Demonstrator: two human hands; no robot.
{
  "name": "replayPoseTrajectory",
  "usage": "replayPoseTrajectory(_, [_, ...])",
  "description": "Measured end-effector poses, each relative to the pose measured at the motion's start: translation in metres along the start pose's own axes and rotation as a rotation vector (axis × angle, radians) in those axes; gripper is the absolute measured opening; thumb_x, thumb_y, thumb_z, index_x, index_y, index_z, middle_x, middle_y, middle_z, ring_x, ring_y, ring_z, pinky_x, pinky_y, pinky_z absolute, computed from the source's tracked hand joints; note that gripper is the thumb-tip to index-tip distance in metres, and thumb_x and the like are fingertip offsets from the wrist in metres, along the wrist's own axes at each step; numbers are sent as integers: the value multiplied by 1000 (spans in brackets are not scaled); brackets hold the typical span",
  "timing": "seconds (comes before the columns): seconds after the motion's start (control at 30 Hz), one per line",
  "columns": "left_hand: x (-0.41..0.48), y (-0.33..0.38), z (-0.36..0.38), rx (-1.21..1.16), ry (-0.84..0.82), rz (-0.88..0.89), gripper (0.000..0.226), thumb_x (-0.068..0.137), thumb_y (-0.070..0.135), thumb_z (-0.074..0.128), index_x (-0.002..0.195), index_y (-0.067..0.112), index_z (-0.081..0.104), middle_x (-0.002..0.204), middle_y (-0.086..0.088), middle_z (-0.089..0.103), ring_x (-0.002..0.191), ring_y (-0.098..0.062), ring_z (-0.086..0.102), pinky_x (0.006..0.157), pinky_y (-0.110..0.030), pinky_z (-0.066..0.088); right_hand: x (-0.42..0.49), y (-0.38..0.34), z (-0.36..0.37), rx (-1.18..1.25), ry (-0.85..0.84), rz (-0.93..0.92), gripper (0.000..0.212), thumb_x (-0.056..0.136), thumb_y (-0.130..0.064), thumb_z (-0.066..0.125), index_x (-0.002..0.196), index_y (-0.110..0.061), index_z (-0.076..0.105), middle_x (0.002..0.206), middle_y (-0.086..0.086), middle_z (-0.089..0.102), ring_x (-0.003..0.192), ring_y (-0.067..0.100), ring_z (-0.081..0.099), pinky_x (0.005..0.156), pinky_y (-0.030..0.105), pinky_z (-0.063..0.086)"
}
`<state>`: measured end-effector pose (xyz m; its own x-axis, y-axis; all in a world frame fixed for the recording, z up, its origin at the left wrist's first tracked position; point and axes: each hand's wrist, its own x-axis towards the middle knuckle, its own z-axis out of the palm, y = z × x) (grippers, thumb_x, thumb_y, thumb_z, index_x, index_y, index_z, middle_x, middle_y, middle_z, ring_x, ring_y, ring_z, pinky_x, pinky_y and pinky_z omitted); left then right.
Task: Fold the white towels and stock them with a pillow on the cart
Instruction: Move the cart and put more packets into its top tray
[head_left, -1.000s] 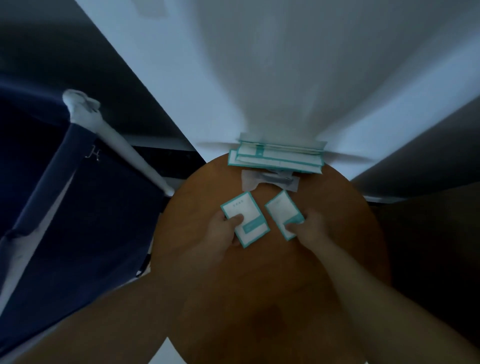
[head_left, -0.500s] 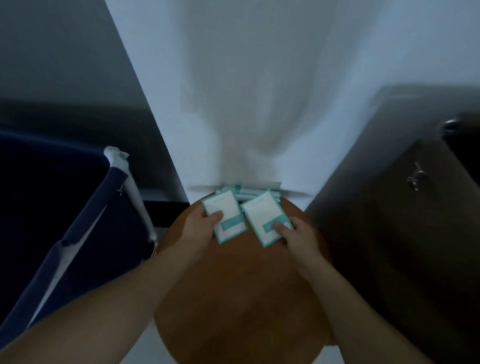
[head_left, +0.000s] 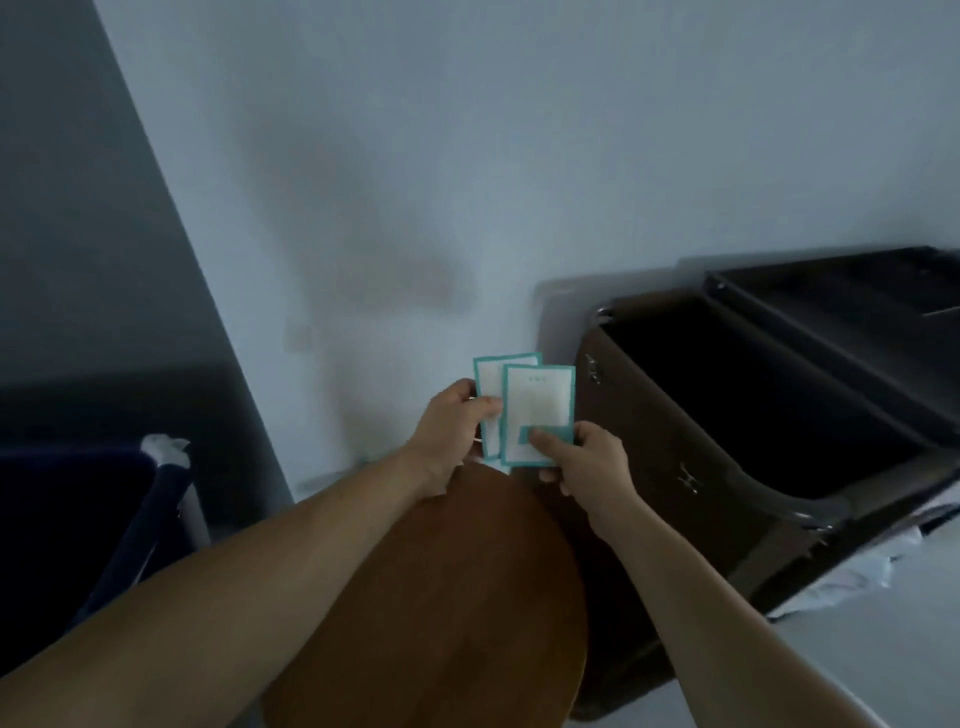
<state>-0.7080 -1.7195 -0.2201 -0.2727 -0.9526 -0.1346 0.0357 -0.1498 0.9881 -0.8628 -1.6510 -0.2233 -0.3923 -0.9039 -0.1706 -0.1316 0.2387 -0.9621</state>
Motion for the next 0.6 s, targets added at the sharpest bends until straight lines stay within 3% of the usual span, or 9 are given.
replayPoseTrajectory(0.1, [-10, 20, 42, 51, -110, 63, 15, 89, 8, 68, 103, 11, 61, 102, -13, 71, 91, -30, 70, 82, -48, 59, -11, -10, -39, -82, 85, -78, 35, 84, -31, 78, 108, -17, 56, 96, -1, 69, 66, 6, 69, 45, 14, 47])
replayPoseTrajectory(0.2, [-20, 34, 90, 155, -188, 151, 19, 88, 7, 70, 102, 17, 62, 101, -6, 71, 89, -19, 71, 78, -34, 60, -22, -14, -85, -122, 122, -163, 38, 85, -31, 77, 115, -16, 59, 100, -2, 69, 81, 10, 70, 55, 21, 55])
replayPoseTrajectory(0.33, [-29, 57, 177, 179, -255, 218, 27, 88, 12, 71, 113, 9, 62, 108, -7, 71, 93, -21, 71, 80, -36, 61, -39, -18, -174, -183, 225, -203, 23, 92, -43, 66, 104, -22, 66, 89, -4, 71, 70, 12, 68, 56, 30, 56])
replayPoseTrajectory(0.47, [-46, 70, 290, 106, -307, 243, 31, 84, 6, 74, 113, 6, 62, 108, -10, 71, 96, -24, 70, 81, -36, 60, -54, -16, -284, -131, 365, -237, 18, 90, -38, 71, 97, -22, 67, 88, -3, 72, 79, 17, 69, 67, 36, 58])
replayPoseTrajectory(0.53, [-56, 70, 351, 81, -376, 212, 33, 83, 6, 75, 114, 4, 62, 108, -11, 72, 96, -25, 71, 81, -37, 60, -62, -12, -345, -111, 428, -242, 11, 86, -28, 76, 88, -24, 66, 84, -4, 71, 79, 16, 68, 68, 32, 57])
replayPoseTrajectory(0.6, [-63, 67, 409, 74, -435, 192, 37, 82, 5, 77, 115, 2, 62, 109, -14, 72, 98, -29, 71, 86, -45, 59, -74, -5, -400, -77, 469, -217, 11, 86, -23, 76, 85, -23, 65, 78, -6, 68, 71, 12, 65, 59, 21, 51])
